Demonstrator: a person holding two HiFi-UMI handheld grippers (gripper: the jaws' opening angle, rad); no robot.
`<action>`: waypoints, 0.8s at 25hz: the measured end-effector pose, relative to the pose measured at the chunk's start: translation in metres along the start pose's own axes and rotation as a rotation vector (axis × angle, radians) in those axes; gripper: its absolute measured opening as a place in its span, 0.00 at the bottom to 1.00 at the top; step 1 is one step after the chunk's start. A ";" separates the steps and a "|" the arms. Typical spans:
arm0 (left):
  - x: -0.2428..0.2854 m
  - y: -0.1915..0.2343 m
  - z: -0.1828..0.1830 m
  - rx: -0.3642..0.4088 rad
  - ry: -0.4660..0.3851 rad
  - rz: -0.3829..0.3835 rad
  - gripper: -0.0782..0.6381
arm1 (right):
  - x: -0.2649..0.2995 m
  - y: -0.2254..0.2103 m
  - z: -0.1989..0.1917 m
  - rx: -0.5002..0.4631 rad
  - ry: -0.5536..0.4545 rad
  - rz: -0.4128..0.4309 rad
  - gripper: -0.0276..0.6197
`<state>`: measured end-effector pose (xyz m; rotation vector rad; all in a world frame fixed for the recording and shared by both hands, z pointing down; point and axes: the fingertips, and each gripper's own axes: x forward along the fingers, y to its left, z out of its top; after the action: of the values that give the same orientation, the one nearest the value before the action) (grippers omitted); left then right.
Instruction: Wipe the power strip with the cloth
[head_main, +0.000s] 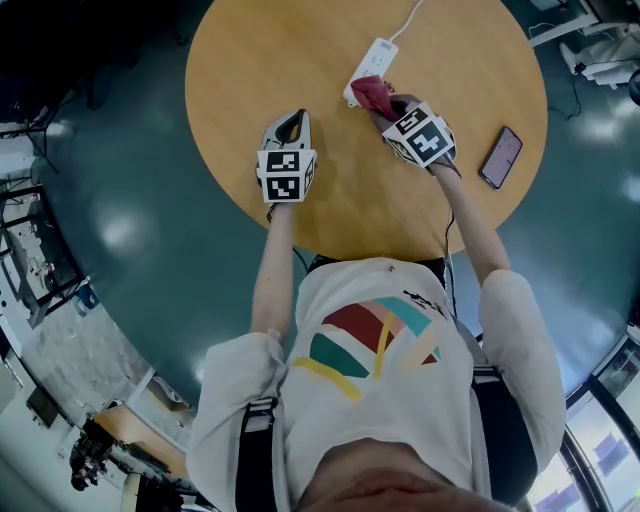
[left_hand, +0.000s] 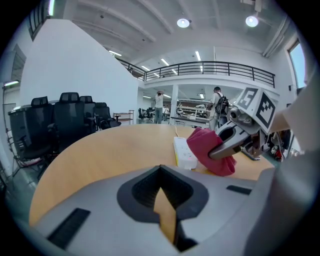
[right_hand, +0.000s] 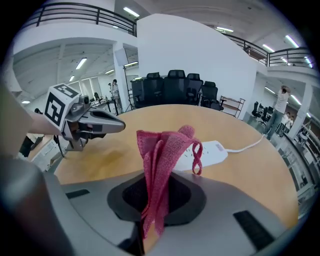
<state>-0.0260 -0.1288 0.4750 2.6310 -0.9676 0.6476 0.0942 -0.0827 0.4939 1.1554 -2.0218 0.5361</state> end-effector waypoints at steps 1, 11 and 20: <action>0.001 -0.003 -0.001 0.001 0.003 -0.005 0.17 | -0.004 -0.004 -0.008 0.003 0.008 -0.011 0.10; -0.026 -0.040 0.064 -0.057 -0.212 -0.051 0.17 | -0.087 -0.014 0.013 0.205 -0.348 -0.142 0.10; -0.061 -0.092 0.142 -0.077 -0.456 -0.113 0.17 | -0.181 0.017 0.019 0.401 -0.674 -0.253 0.10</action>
<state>0.0387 -0.0817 0.3139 2.7939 -0.9203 -0.0238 0.1308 0.0140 0.3425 2.0170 -2.3173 0.4733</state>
